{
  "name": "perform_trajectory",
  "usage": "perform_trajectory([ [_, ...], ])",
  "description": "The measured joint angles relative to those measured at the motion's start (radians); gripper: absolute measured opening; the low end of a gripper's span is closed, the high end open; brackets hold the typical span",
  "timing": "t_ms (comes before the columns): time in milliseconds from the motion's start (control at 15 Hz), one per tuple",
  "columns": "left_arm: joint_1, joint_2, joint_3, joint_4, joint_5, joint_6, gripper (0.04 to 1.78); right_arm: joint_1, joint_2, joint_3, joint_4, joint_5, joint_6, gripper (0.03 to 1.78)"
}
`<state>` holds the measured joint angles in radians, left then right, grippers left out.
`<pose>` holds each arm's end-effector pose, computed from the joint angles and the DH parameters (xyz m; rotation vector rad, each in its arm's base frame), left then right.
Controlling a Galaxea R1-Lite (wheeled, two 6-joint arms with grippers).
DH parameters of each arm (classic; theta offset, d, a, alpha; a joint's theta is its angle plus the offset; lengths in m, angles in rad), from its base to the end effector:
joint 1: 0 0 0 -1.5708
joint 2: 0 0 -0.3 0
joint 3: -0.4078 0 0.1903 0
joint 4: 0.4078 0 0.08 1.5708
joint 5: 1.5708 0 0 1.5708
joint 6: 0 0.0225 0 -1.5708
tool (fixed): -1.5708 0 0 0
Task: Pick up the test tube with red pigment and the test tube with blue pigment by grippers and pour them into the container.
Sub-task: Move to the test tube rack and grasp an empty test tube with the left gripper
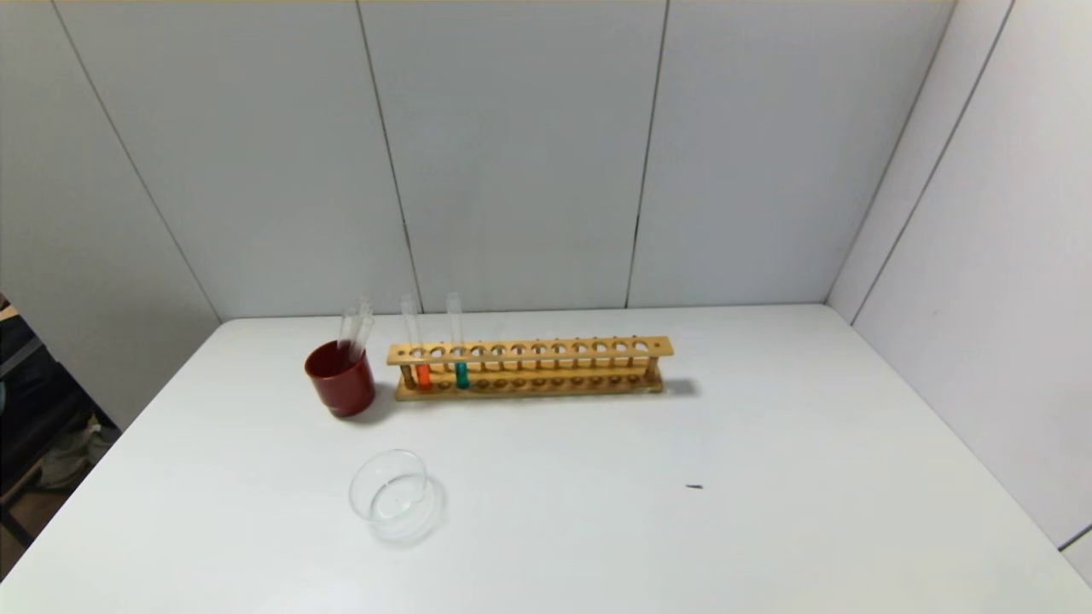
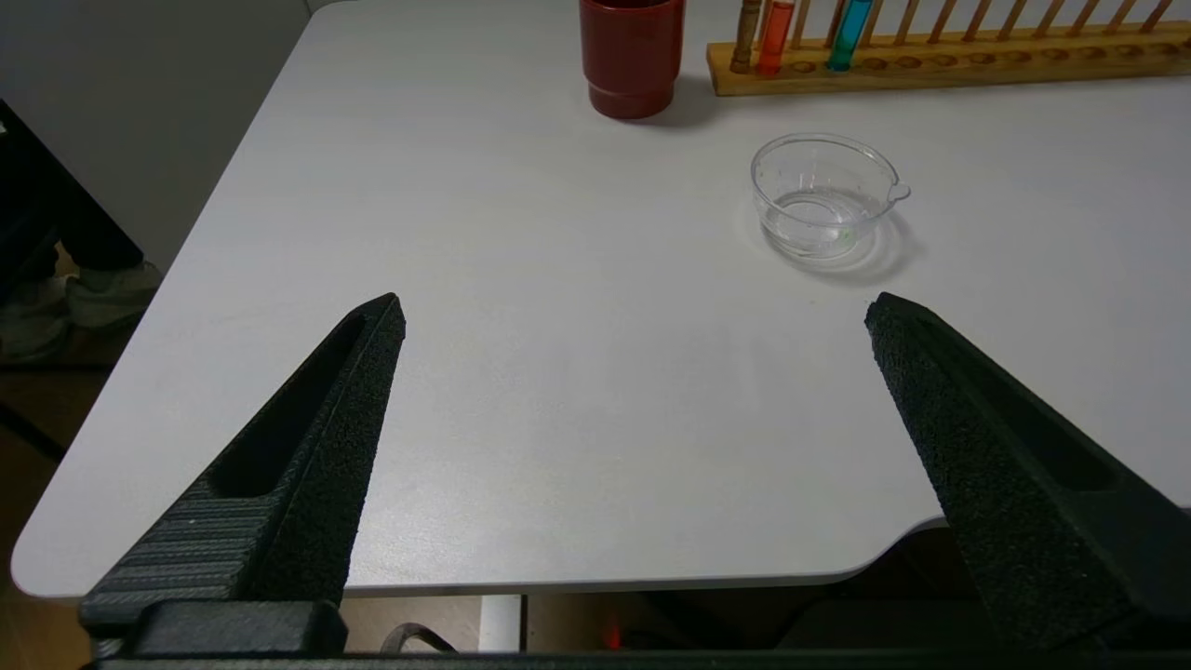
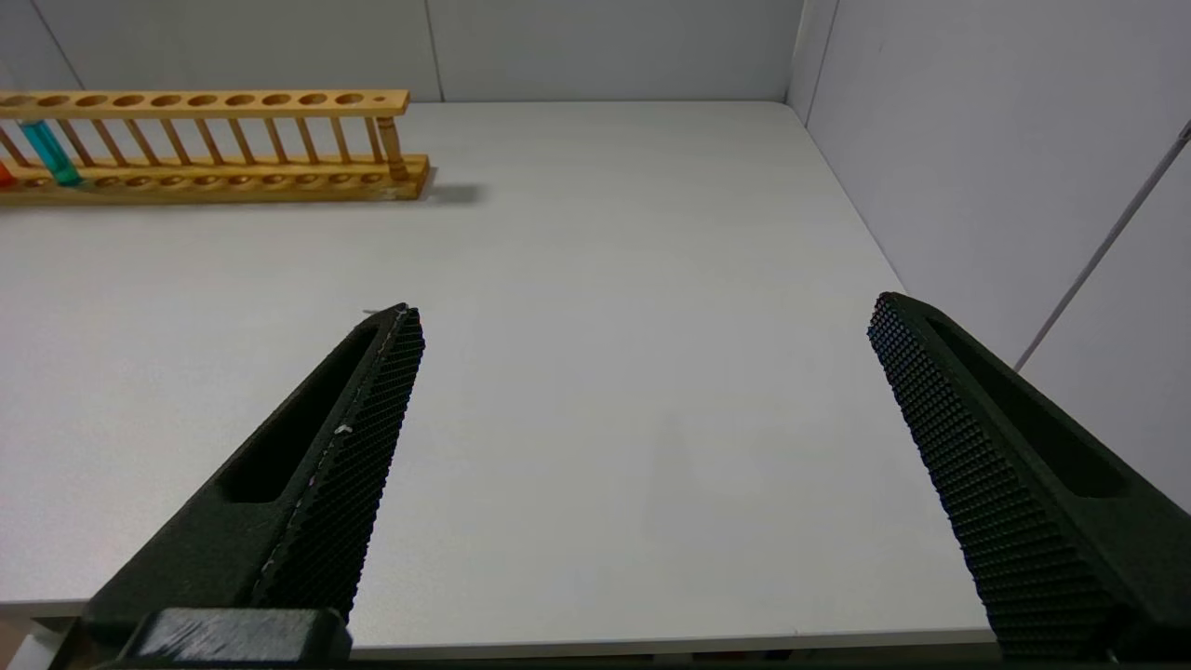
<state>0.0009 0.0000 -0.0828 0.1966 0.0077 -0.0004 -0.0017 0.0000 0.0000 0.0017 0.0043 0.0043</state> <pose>-0.0303 0.0001 0.0780 0.0000 0.1138 0.0086 -0.0228 0.0001 0.0753 0.0043 0.0017 0.0026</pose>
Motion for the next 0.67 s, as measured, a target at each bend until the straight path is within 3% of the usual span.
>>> perform_trajectory([
  [533, -0.002, 0.000, 0.020, -0.068, -0.007, 0.023, 1.75, 0.000, 0.000, 0.000, 0.000, 0.000, 0.000, 1.75],
  [667, -0.003, 0.001, -0.002, -0.060, -0.060, 0.048, 1.75, 0.000, 0.000, 0.000, 0.000, 0.000, 0.000, 1.75],
])
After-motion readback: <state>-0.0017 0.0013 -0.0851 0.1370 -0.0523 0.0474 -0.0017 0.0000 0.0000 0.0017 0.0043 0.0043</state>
